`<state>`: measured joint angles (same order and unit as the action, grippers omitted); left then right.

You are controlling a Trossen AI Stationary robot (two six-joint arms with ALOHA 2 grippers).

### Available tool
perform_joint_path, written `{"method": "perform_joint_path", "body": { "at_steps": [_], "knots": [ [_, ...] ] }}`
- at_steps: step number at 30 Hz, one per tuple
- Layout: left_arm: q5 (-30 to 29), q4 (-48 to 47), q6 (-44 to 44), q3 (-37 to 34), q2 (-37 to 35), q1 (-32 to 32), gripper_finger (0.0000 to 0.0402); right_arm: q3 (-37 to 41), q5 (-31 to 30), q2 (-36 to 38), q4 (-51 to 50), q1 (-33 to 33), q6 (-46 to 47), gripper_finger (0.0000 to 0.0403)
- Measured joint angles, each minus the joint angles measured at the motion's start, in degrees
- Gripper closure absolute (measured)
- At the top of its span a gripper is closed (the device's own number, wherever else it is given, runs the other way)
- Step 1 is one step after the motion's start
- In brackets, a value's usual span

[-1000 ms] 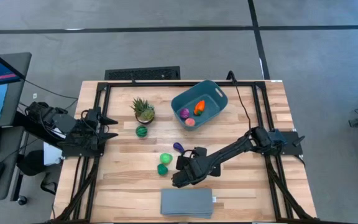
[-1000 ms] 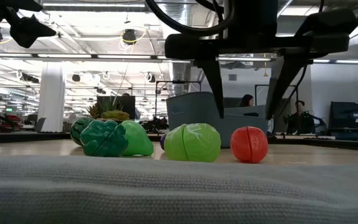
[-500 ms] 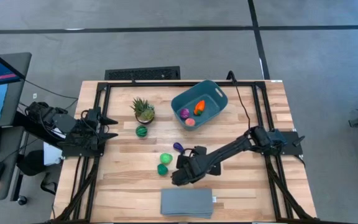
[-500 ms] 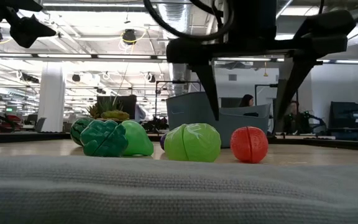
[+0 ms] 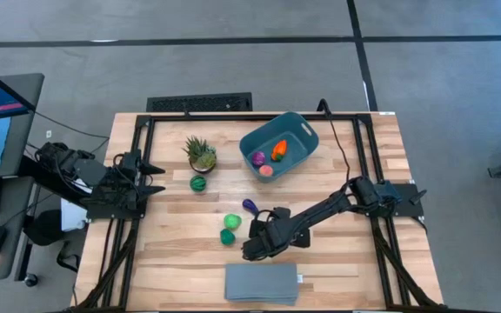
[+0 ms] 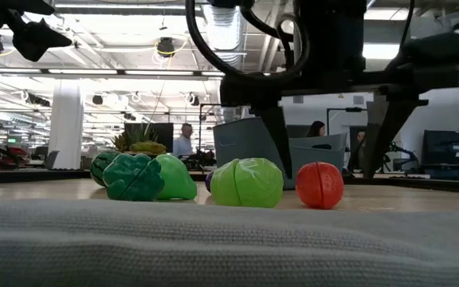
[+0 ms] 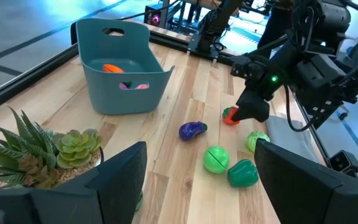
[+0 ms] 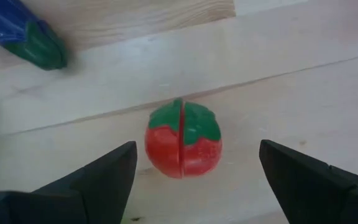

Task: Pick and placing Produce into tupperware
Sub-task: Put the strawberry into the bin

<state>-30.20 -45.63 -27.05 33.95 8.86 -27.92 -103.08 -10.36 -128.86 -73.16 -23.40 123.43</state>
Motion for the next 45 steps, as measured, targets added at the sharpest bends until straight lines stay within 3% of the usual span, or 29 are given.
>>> {"method": "perform_joint_path", "body": {
  "at_steps": [7,18,45],
  "knots": [
    [0.0,0.0,0.0,0.0,0.0,0.0,0.0116,4.2,0.1,0.1,8.4,0.3,-0.4,0.0044],
    [0.2,0.0,0.0,0.0,0.0,0.0,0.0116,4.3,0.3,0.1,6.3,0.3,-0.4,0.005],
    [0.1,0.0,0.1,0.0,0.0,0.0,0.0116,4.3,0.2,0.1,6.4,0.3,-0.6,0.0191]
  ]
}}
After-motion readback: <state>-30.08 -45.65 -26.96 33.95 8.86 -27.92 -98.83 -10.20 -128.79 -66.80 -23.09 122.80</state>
